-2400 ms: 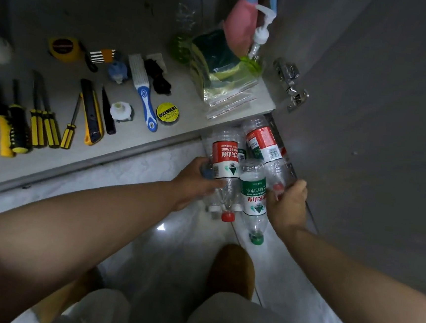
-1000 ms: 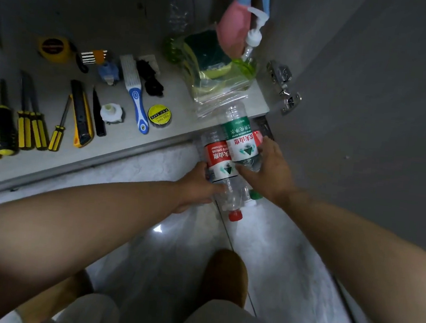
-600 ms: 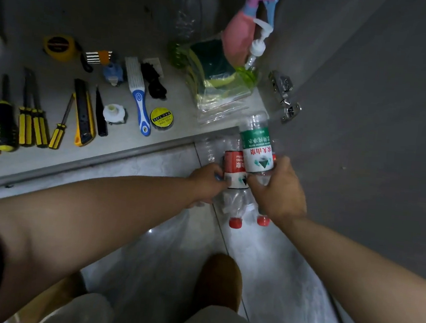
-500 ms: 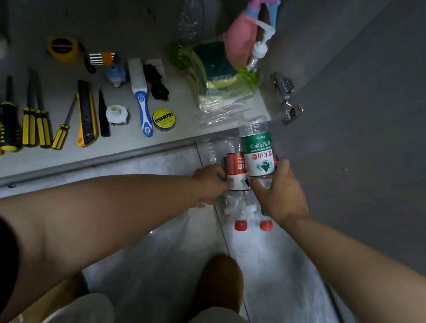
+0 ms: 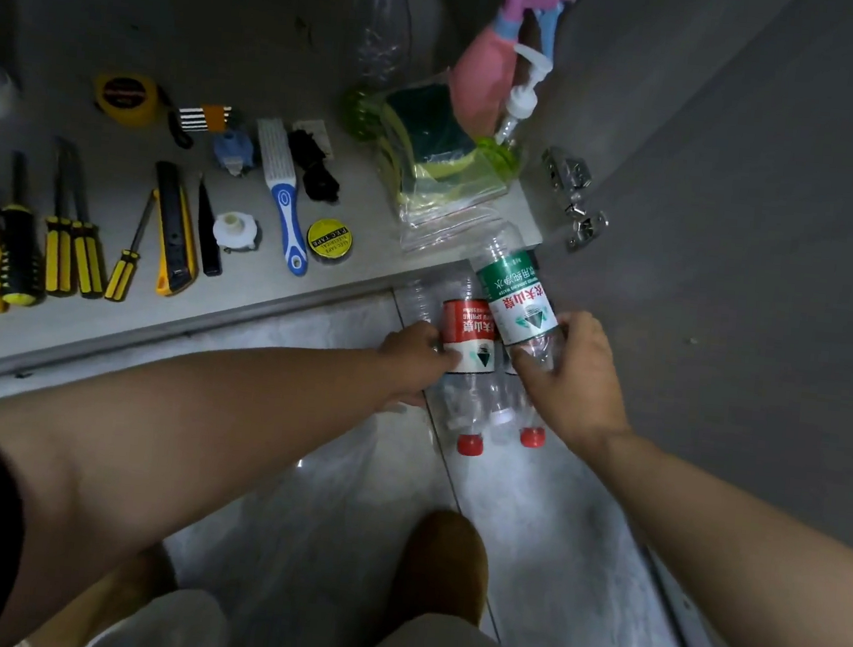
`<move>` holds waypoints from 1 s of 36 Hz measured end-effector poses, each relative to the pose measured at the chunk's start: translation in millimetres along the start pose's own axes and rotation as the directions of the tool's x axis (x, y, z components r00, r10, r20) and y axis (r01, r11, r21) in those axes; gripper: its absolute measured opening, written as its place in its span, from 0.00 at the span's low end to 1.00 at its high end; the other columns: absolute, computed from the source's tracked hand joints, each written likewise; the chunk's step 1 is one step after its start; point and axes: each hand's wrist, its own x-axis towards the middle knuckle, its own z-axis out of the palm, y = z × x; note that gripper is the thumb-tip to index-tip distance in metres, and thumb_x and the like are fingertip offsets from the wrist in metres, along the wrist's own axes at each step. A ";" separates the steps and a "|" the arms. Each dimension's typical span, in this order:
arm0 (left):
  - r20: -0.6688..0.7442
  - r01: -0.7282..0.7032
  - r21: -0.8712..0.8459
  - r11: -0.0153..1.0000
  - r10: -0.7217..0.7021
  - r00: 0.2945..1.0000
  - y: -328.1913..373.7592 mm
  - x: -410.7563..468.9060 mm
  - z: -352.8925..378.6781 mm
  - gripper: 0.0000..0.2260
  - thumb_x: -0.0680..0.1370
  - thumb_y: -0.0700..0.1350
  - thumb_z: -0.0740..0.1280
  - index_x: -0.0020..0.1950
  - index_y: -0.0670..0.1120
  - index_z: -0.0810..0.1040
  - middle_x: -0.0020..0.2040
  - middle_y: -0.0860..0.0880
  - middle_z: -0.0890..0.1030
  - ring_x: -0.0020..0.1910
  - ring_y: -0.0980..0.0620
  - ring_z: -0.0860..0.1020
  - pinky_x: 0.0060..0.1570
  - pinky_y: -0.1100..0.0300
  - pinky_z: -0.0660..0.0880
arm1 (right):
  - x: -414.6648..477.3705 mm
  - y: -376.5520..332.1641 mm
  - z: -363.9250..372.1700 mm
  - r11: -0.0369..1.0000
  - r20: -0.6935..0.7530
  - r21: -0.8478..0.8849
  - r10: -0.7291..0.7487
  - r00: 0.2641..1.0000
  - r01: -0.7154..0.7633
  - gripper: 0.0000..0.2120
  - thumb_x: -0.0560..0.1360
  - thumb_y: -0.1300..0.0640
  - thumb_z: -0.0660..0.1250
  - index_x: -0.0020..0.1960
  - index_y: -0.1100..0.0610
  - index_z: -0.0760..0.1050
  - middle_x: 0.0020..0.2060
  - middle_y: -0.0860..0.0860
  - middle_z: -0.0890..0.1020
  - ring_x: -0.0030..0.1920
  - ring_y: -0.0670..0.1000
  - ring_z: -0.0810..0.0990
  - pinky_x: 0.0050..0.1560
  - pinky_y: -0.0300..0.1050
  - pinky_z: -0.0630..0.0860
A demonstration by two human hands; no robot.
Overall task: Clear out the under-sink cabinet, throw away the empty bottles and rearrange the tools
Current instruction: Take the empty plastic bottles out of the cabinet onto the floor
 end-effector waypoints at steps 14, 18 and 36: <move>0.059 -0.079 0.115 0.990 0.072 0.996 -12.6 -16.2 -6.2 0.30 0.77 0.47 0.73 0.77 0.52 0.65 0.73 0.49 0.71 0.63 0.47 0.77 0.55 0.44 0.82 | -55.3 36.9 -15.4 0.989 0.144 0.115 0.073 0.987 -0.090 0.23 0.72 0.49 0.74 0.61 0.43 0.66 0.57 0.44 0.71 0.51 0.38 0.76 0.35 0.24 0.73; 0.080 -0.070 0.097 0.993 0.063 0.995 -16.3 -21.4 -11.3 0.31 0.76 0.46 0.74 0.76 0.52 0.66 0.73 0.50 0.72 0.64 0.47 0.76 0.57 0.44 0.81 | -62.5 42.1 -14.8 0.991 0.149 0.063 0.107 0.983 -0.117 0.23 0.72 0.47 0.74 0.62 0.46 0.66 0.58 0.45 0.72 0.54 0.45 0.76 0.45 0.34 0.73; 0.076 -0.079 0.126 0.989 0.069 0.995 -43.5 -21.3 -28.9 0.33 0.74 0.43 0.76 0.76 0.51 0.65 0.65 0.44 0.76 0.61 0.44 0.78 0.59 0.44 0.80 | -90.3 53.5 31.7 0.891 0.482 -0.402 0.401 0.779 -0.210 0.38 0.69 0.46 0.76 0.71 0.52 0.58 0.63 0.53 0.77 0.59 0.55 0.80 0.53 0.48 0.79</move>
